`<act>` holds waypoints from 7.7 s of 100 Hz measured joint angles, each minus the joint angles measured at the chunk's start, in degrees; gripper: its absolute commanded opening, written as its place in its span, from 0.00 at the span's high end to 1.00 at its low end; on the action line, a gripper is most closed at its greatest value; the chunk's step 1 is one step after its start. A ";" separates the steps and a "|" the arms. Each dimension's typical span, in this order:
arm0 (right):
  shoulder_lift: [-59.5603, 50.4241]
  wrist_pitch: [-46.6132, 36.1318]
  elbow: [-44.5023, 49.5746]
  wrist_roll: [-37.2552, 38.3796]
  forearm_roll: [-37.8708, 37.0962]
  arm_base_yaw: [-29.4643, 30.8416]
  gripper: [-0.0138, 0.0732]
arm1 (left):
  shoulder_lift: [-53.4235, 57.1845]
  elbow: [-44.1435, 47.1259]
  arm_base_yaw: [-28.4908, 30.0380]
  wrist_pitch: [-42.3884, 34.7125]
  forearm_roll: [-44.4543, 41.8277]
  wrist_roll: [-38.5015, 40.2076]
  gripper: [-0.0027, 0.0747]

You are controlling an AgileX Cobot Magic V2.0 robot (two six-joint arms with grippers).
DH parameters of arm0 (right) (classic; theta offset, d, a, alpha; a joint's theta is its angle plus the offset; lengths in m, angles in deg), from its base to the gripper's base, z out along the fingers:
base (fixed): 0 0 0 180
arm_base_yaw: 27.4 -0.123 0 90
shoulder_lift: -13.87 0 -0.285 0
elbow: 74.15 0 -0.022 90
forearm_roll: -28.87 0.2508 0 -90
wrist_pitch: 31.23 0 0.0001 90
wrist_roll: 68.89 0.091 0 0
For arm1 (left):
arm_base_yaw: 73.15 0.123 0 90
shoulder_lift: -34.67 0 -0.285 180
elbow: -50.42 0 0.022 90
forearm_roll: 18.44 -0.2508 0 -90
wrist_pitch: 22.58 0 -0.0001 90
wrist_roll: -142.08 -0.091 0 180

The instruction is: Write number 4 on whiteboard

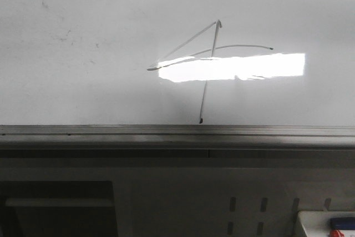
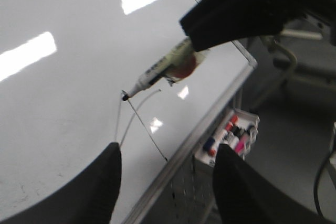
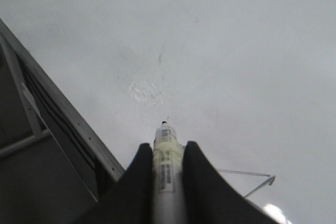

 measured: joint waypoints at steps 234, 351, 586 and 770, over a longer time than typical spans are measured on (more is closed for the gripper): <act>0.91 -3.58 0.37 -35.32 27.37 -1.85 0.66 | -31.03 -19.38 -3.71 22.27 2.30 -21.27 0.99; -5.29 -4.47 0.37 -35.41 24.08 -1.85 0.92 | -31.16 -19.38 -3.71 21.93 3.55 -18.10 0.99; -24.35 4.23 9.04 -11.63 6.33 -1.85 0.91 | -42.49 -5.11 -7.91 -48.31 45.42 -17.53 0.99; -24.35 5.26 9.16 -9.28 6.18 -1.85 0.91 | -37.47 -4.84 -8.05 -52.68 46.76 -17.58 0.27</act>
